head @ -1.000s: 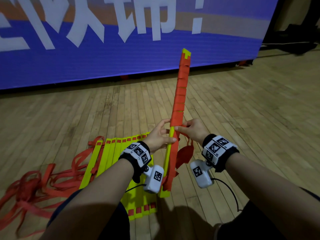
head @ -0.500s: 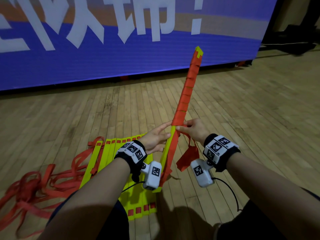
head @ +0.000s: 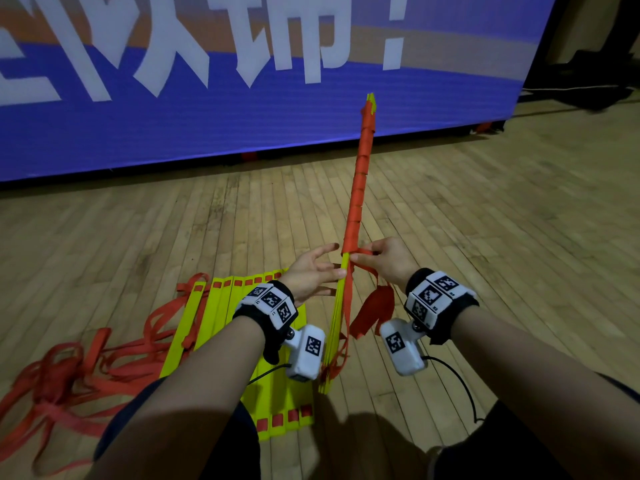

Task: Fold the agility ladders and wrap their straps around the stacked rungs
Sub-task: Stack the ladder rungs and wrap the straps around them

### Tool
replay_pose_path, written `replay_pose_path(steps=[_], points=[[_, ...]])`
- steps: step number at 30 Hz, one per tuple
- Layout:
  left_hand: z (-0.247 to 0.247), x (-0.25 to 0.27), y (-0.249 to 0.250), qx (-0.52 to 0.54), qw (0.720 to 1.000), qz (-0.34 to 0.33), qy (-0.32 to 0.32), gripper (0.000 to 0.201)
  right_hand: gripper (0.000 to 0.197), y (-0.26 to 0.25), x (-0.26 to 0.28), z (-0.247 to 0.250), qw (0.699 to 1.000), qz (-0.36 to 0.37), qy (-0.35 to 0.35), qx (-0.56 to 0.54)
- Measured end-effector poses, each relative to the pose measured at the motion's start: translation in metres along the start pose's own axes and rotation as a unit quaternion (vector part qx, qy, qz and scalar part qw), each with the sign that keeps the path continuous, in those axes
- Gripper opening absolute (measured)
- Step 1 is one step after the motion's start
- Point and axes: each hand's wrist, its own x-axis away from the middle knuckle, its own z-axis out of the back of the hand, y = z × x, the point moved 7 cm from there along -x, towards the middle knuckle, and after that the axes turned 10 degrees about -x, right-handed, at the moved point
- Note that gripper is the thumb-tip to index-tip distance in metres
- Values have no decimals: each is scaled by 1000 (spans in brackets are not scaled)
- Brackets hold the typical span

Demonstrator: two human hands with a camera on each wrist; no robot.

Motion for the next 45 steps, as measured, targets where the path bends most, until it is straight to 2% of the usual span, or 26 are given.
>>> replay_pose_path(steps=[5,10,13,16,18,22,24,27,33,35,39,42,45], points=[[5,-7,-5,-7,999,9,39,63,20,-5,1,-3,1000,-8,-23,6],[5,-7,-2,-34,997,-10,75,58,20,-1,1,-12,998,-40,-45,12],[1,-7,0,-52,994,-24,91,49,36,-1,1,-12,998,-38,-39,17],[-4,-6,1,-58,994,-28,93,46,23,-2,1,-11,998,-28,-41,34],[-5,-7,0,-44,996,-27,75,43,27,-4,1,-8,998,-25,-46,41],[3,-7,-1,-14,998,-14,54,19,32,-1,0,0,997,-37,-53,31],[11,-8,0,8,997,-14,75,9,24,1,1,0,996,-44,-70,22],[22,-12,1,47,992,-15,113,24,19,6,1,-7,994,-45,-98,14],[31,-13,4,70,991,-25,114,35,28,10,0,-18,989,-40,-138,45],[30,-14,3,65,993,-22,94,39,33,11,1,-20,987,-38,-146,56],[22,-13,10,35,998,-41,42,30,35,12,2,-22,983,-38,-161,83],[24,-13,10,18,996,-52,69,24,32,12,3,-23,980,-41,-173,92],[28,-13,9,2,993,-51,104,31,25,12,7,-21,978,-61,-176,91]])
